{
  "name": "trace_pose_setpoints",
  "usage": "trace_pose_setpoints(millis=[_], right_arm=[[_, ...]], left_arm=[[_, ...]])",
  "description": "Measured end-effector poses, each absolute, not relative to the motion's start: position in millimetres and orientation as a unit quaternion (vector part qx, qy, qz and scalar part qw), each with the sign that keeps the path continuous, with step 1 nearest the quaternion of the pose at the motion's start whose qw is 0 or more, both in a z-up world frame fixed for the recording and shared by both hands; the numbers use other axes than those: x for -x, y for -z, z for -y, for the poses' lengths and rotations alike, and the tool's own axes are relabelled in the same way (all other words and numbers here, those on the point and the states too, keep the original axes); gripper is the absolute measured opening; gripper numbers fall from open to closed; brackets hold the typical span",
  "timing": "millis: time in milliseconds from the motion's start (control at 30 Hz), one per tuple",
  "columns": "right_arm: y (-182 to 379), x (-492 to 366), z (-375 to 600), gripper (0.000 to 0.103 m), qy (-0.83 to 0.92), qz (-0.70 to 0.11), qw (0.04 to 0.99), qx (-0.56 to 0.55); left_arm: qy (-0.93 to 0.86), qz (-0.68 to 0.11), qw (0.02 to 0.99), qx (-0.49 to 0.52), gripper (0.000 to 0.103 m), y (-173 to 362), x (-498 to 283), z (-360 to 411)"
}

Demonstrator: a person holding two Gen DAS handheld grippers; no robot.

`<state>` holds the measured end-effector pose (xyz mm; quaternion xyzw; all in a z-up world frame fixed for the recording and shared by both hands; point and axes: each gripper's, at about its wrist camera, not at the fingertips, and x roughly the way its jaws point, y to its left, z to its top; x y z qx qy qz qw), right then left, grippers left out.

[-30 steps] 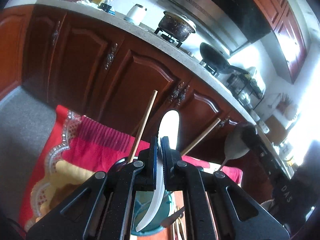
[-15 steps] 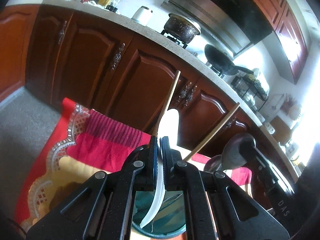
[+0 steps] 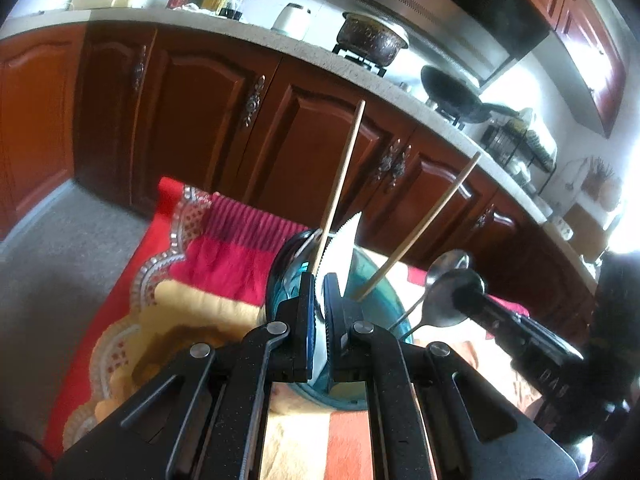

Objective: Organize utensils
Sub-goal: 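Drop the white ceramic spoon from the left tool into the holder while the right drops its spoon, then move the right tool back to the blanket and grasp a wooden chopstick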

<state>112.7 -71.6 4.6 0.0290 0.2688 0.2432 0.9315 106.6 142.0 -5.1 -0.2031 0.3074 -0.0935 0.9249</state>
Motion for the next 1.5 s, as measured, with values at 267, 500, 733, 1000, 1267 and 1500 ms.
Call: trace_pose_setpoints(millis=[267,500,733,1000,1267,1500], right_arm=[[-1,-108,88,0.028,-0.238,-0.29,0.926,-0.05],[-7,-91,97,0.028,-0.241,-0.283,0.927,-0.053],[-16,-74,107,0.029,-0.231,-0.275,0.932,-0.044],[-17,-53,125,0.035,-0.217,-0.273,0.936,-0.044],[-13,-34,153,0.036,-0.193,-0.278,0.94,-0.042],[9,-29,186,0.036,-0.169,-0.306,0.936,-0.044]], left_arm=[[0.089,-0.321,0.923,0.194,0.023,2,-100,-138],[0.074,-0.323,0.926,0.179,0.038,-9,-87,-134],[0.055,-0.333,0.93,0.144,0.041,-19,-72,-119],[0.039,-0.329,0.94,0.086,0.041,-30,-53,-89],[0.054,-0.333,0.94,0.055,0.041,-34,-43,-55],[0.083,-0.35,0.932,0.047,0.041,-26,-39,-30]])
